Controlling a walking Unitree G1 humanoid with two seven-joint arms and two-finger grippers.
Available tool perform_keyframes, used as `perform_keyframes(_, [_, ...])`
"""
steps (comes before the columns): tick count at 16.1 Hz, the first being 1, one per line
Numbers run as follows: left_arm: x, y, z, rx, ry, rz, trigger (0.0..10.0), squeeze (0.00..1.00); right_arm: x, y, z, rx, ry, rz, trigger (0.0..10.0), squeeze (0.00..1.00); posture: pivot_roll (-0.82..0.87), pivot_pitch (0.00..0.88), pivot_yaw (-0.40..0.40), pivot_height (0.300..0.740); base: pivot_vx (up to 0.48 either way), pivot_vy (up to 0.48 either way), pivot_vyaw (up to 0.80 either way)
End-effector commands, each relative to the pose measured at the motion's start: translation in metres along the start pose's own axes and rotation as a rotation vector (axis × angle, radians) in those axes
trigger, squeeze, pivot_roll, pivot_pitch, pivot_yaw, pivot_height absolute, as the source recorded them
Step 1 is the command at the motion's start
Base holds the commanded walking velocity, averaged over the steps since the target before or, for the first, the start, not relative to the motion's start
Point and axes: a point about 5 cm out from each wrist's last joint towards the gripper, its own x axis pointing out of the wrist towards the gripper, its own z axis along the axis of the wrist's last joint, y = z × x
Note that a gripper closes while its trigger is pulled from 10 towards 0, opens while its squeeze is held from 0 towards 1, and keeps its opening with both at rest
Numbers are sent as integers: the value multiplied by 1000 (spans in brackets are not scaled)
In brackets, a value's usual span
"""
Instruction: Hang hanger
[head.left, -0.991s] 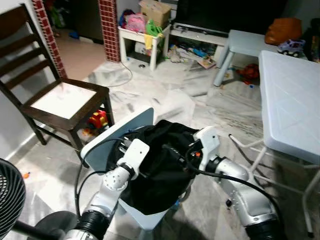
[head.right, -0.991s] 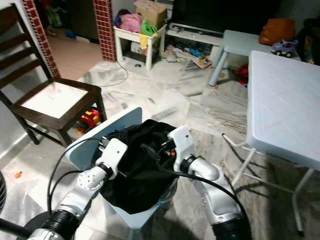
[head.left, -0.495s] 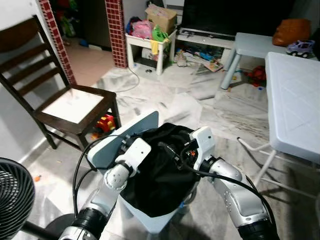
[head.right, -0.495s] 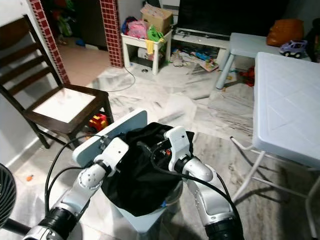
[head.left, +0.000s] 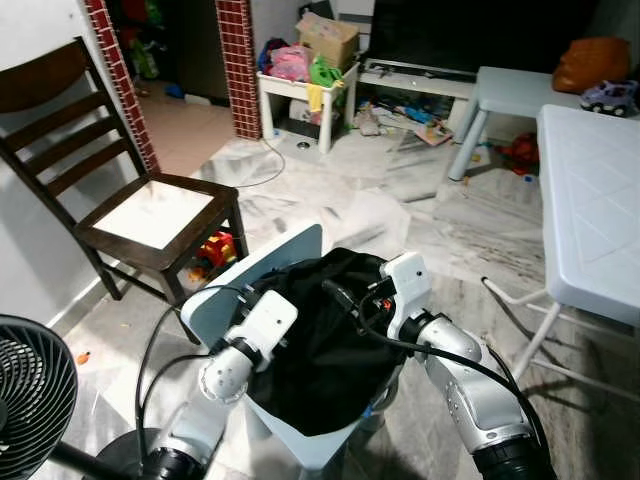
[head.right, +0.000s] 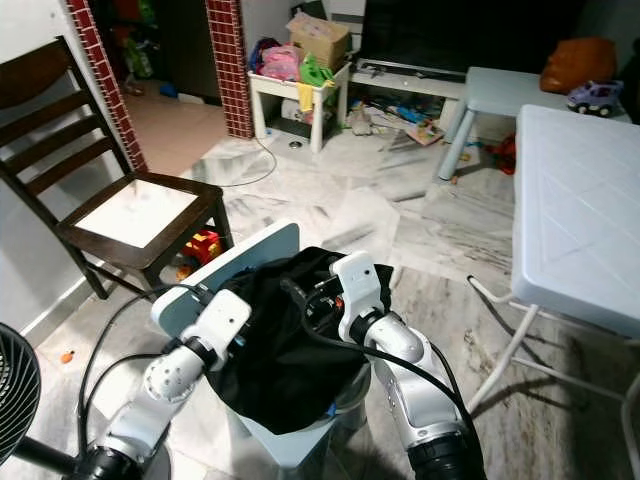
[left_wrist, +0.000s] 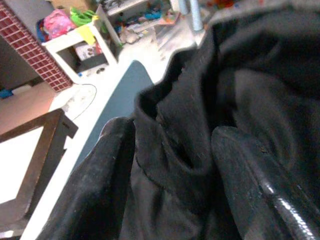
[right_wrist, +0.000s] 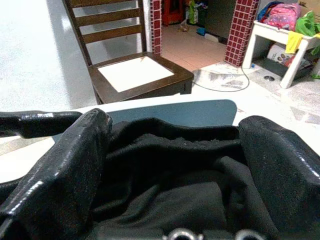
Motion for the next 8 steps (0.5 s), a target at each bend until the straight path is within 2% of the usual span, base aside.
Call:
perform_keyframes(1, [-4, 8, 9, -59, -32, 56, 10000, 1000, 2, -2, 5, -24, -15, 3, 10000, 0, 30, 0, -11, 740, 0, 0, 0])
perform_keyframes(2, [-13, 16, 12, -136, -60, 143, 10000, 1000, 2, -2, 5, -23, -14, 5, 10000, 0, 38, 0, -16, 740, 0, 0, 0])
perform_keyframes(3, [-20, 23, 13, -171, -82, 216, 10000, 1000, 2, -2, 4, -24, -11, 7, 10000, 0, 40, 0, -18, 740, 0, 0, 0])
perform_keyframes(6, [-41, 39, 13, -209, -137, 377, 10000, 1000, 2, -1, 2, -25, -6, 16, 10000, 0, 40, 0, -18, 740, 0, 0, 0])
perform_keyframes(8, [-51, 42, 10, -258, -124, 438, 10000, 1000, 3, 0, 2, -27, -7, 19, 10000, 0, 53, 0, -25, 740, 0, 0, 0])
